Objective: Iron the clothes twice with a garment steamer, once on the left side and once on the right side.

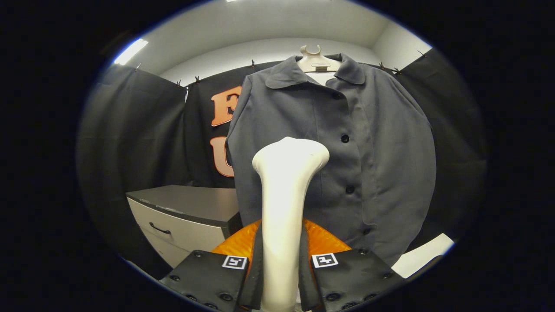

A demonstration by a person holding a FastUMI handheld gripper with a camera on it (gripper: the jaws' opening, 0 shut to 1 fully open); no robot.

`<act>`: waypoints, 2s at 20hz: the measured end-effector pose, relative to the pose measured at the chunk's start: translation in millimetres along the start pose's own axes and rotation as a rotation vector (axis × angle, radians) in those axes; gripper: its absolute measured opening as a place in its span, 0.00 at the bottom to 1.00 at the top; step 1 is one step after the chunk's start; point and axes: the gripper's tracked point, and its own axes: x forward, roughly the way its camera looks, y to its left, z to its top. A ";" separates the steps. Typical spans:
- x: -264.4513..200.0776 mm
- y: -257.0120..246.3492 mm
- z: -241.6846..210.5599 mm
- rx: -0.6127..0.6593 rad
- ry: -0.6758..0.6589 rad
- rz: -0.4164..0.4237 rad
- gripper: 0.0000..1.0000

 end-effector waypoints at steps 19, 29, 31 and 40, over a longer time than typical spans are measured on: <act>-20.5 -8.8 -110.8 0.042 0.167 -0.023 0.41; -41.9 2.3 -137.5 0.037 0.213 -0.014 0.41; -48.4 8.2 -117.5 0.049 0.181 0.000 0.41; -84.4 -10.1 23.7 0.090 0.001 0.053 0.40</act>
